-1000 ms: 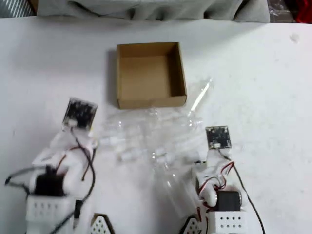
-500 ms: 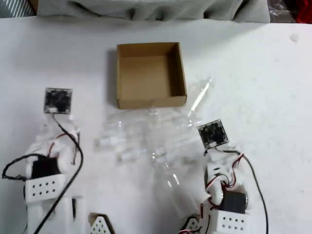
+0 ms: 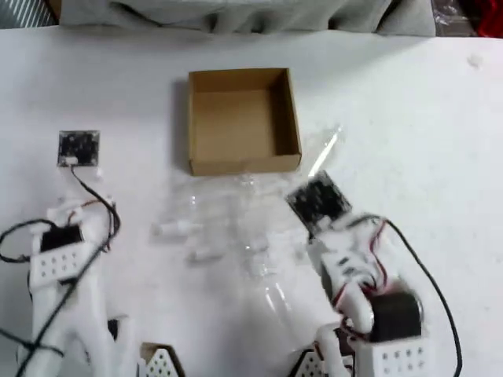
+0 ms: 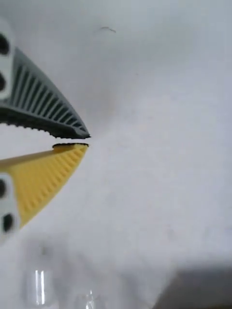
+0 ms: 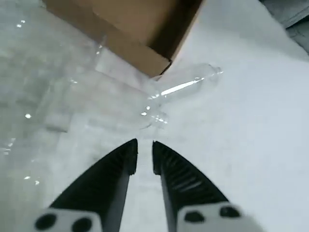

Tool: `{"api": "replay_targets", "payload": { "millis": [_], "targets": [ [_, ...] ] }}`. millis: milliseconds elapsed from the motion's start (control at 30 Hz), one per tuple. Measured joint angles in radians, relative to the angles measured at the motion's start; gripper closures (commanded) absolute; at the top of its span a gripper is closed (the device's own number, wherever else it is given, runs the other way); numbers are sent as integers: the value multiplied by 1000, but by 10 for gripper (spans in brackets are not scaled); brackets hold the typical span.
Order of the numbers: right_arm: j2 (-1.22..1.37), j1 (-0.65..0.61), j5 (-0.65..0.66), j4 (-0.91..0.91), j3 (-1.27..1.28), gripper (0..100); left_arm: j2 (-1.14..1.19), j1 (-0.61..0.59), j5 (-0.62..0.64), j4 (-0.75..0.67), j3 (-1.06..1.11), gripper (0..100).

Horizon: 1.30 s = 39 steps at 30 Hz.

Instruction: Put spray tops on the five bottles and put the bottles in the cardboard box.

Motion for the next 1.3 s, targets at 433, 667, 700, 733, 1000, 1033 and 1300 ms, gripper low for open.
{"api": "replay_targets", "payload": {
  "millis": [433,667,700,733,1000,1033,1300],
  "targets": [
    [832,-534,-566,250,-592,795,333,-84,86,-8,-196,976],
    [1111,-598,-620,245,-640,757,338,-86,86,-8,-204,954],
    [1114,-614,-620,245,-640,759,338,-86,86,-8,-204,934],
    [1114,-631,-620,247,-640,760,338,-86,86,-8,-204,911],
    [1145,-657,-620,216,-565,761,338,-95,86,-8,-204,867],
    [1154,-660,-620,199,-546,761,338,-95,86,-8,-204,865],
    [1280,-634,-620,103,-496,763,338,-95,86,-8,-204,865]
  ]
}}
